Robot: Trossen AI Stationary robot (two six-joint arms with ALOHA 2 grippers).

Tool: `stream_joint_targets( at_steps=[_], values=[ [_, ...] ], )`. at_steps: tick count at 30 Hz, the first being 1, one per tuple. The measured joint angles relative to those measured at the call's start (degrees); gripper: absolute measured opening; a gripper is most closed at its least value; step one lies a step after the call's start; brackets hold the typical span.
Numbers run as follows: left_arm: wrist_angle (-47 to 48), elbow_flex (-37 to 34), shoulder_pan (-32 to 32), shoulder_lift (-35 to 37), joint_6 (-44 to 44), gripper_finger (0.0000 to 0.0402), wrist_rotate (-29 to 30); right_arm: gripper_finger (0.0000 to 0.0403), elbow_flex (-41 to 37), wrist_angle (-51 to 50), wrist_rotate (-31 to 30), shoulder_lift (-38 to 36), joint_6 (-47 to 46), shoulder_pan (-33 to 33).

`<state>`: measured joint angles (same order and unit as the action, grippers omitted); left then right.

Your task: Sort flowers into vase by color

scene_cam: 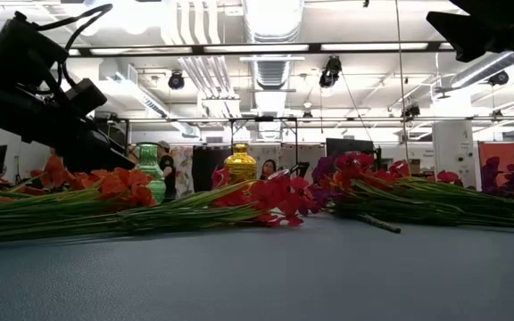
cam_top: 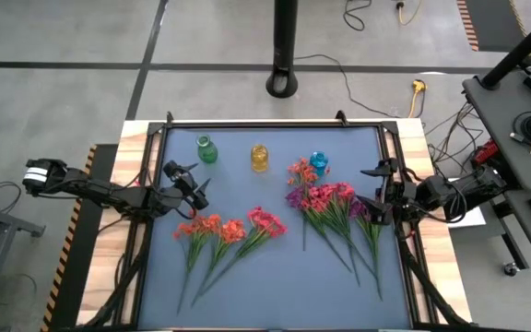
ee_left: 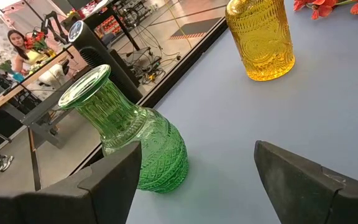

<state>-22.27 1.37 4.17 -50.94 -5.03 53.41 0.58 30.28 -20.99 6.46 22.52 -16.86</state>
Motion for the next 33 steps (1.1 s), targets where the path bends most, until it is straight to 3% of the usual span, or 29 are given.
stream_joint_targets(
  at_steps=[6,7,10,12,15,19,23,25,28,30,33],
  values=[
    [-1.19,0.0,0.02,0.0,1.69,0.0294,-0.23,0.0331,0.0,0.0,0.0,0.0,0.0,0.01],
    [-4.07,0.0,0.0,-0.03,7.58,0.0295,-1.57,0.0331,0.0,0.0,-0.01,0.0,0.0,0.01],
    [-18.29,0.08,-0.08,0.06,38.56,0.0294,-10.26,0.0331,0.01,0.0,0.0,0.0,0.0,0.01],
    [-26.48,0.11,-0.45,-0.28,48.27,0.0294,-11.69,0.0331,0.0,0.0,0.01,0.0,-0.37,0.02],
    [-34.21,0.99,0.7,-1.0,44.42,0.0294,-20.53,0.0331,0.0,0.0,0.39,0.0,-12.48,0.0],
    [-35.62,7.0,1.66,-2.05,34.89,0.0294,-30.52,0.0331,0.0,0.34,-0.12,0.0,-32.37,0.03],
    [-34.35,14.92,1.83,-4.23,28.11,0.0294,-34.88,0.0331,0.06,1.19,-6.38,-0.02,-34.19,0.15],
    [-31.23,19.0,2.02,-4.98,30.17,0.0294,-37.48,0.0331,0.57,-1.91,-8.74,0.72,-34.65,0.15],
    [-18.89,26.23,2.11,-6.23,29.78,0.0294,-42.54,0.0331,2.19,-4.99,-12.28,2.93,-37.46,0.13],
    [-3.18,32.5,2.22,-6.71,31.08,0.0294,-41.83,0.0331,3.8,-5.09,-13.55,5.51,-39.43,0.15],
    [25.33,42.85,5.17,-10.29,38.03,0.0294,-34.52,0.0331,7.39,-5.93,-13.51,9.84,-40.0,0.13]
  ],
)
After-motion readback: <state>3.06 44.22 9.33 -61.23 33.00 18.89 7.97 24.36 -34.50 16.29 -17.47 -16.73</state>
